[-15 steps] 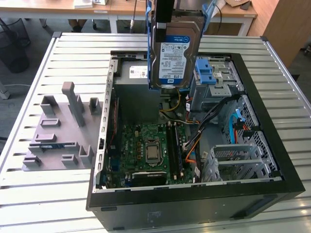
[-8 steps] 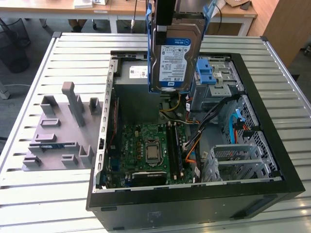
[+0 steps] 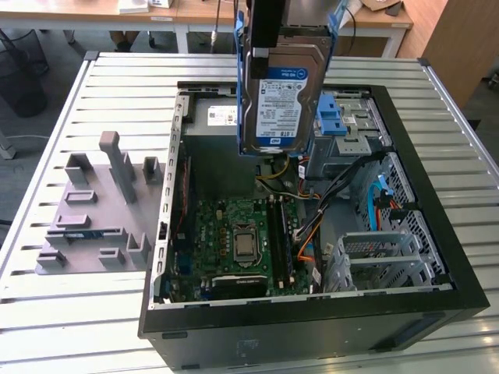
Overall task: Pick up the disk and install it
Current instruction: 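Insert the disk into the insertion slot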
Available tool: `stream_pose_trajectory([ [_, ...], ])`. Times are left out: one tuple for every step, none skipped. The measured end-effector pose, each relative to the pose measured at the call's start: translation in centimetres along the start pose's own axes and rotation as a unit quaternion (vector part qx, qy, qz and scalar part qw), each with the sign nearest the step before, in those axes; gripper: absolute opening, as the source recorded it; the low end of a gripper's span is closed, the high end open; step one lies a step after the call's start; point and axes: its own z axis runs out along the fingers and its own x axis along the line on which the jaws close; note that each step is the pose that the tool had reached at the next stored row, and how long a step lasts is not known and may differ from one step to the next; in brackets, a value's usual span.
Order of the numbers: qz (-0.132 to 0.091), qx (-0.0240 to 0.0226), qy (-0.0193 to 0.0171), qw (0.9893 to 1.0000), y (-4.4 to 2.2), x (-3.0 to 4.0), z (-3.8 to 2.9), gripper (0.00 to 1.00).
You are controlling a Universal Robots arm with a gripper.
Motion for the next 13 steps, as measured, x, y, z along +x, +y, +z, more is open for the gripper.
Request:
stream_pose_trajectory([
  [0.0,0.0,0.0,1.0,-0.01,0.14,0.0,0.36],
  [0.0,0.0,0.0002,1.0,-0.01,0.29,0.0,0.36],
  [0.0,0.0,0.0002,1.0,-0.02,0.45,0.0,0.36],
  [0.0,0.0,0.0003,1.0,-0.03,0.62,0.0,0.36],
  [0.0,0.0,0.0003,1.0,-0.03,0.77,0.01,0.36],
  [0.0,0.0,0.0003,1.0,-0.04,0.94,0.01,0.36],
  [0.0,0.0,0.0003,1.0,-0.05,1.1,0.01,0.36],
  [0.0,0.0,0.0004,1.0,-0.06,1.25,0.01,0.36],
  [0.0,0.0,0.0004,1.0,-0.06,1.4,0.01,0.36],
  [0.0,0.0,0.0005,1.0,-0.07,1.55,0.01,0.36],
  [0.0,0.0,0.0005,1.0,-0.08,1.69,0.01,0.36],
  [0.0,0.0,0.0006,1.0,-0.08,1.85,0.01,0.36],
  [0.0,0.0001,0.0007,1.0,-0.08,1.96,0.01,0.36],
])
